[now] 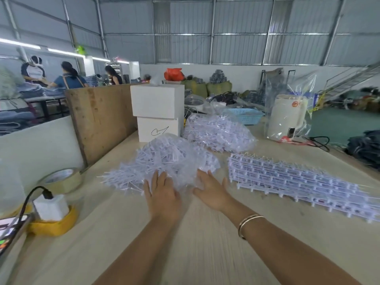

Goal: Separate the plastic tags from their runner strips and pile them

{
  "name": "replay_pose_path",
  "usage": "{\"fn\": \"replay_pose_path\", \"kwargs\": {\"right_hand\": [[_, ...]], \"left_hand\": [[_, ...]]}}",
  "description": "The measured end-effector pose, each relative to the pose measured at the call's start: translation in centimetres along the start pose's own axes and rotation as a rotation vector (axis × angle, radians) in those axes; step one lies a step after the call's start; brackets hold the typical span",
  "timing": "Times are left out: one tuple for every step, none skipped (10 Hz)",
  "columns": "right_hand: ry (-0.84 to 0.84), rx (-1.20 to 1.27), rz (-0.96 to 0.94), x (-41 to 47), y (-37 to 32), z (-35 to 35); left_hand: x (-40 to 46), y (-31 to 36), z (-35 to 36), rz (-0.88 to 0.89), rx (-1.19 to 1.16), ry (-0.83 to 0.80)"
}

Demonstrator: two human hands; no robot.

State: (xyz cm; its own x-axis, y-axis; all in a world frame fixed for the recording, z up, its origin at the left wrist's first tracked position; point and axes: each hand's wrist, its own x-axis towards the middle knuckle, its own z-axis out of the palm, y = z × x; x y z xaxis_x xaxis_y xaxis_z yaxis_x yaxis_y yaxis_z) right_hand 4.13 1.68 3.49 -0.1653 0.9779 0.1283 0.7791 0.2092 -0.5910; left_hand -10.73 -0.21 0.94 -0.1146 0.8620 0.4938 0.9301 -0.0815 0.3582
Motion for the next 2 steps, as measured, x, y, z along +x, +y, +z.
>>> {"fn": "replay_pose_path", "kwargs": {"right_hand": [[0.067,0.253,0.04,-2.5,0.4,-1.6],[0.046,0.123,0.044,-6.2,1.6,-2.4]], "left_hand": [[-1.5,2.8,-0.6,-0.153,-0.223,0.042],[-4.6,5.5,-1.0,-0.171,-0.411,0.049]]}}
